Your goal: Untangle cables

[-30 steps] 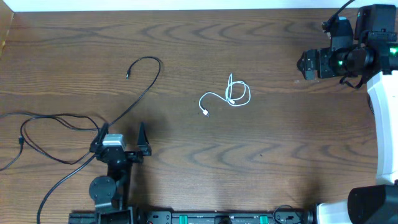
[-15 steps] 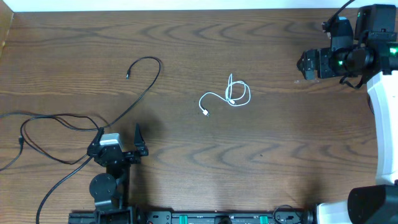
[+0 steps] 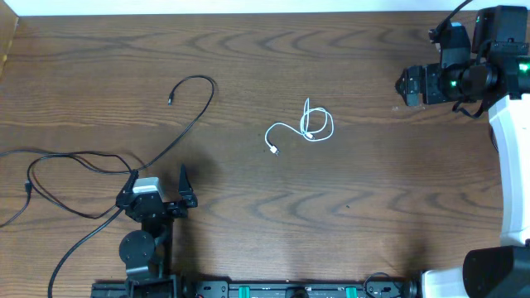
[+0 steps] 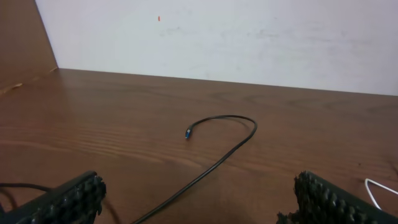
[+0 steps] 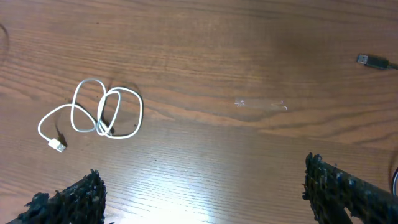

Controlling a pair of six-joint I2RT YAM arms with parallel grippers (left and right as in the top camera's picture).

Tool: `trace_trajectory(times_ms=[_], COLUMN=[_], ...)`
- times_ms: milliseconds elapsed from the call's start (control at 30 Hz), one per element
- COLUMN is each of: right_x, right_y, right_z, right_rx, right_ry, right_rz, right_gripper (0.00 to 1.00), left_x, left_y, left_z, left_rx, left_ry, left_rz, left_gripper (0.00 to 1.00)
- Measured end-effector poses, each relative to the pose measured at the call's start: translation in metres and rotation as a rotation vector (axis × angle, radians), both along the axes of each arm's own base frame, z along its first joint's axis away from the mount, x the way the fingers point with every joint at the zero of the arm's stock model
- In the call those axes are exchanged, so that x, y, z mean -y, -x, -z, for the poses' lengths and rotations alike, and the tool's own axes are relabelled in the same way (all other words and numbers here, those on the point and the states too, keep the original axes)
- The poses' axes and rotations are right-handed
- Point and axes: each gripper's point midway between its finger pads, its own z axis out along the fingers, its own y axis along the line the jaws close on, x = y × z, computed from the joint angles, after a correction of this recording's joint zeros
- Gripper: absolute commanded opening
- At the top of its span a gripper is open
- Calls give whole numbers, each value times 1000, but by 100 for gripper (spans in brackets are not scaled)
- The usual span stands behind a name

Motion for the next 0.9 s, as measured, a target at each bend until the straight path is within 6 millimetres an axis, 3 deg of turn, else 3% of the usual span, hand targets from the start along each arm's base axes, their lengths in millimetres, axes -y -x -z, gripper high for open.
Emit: trace_trajectory(times_ms=[767, 900], right_x=[1, 1], right_y=[0, -8], right_z=[0, -4], right_rx=[0, 45], right_ry=[4, 9], right_rz=[2, 2], right_gripper=[99, 99], left_x=[0, 0], left_y=[0, 0], left_z=[0, 0], left_rx=[0, 0], left_ry=[0, 0], left_rz=[-2, -2], left_gripper=[98, 98])
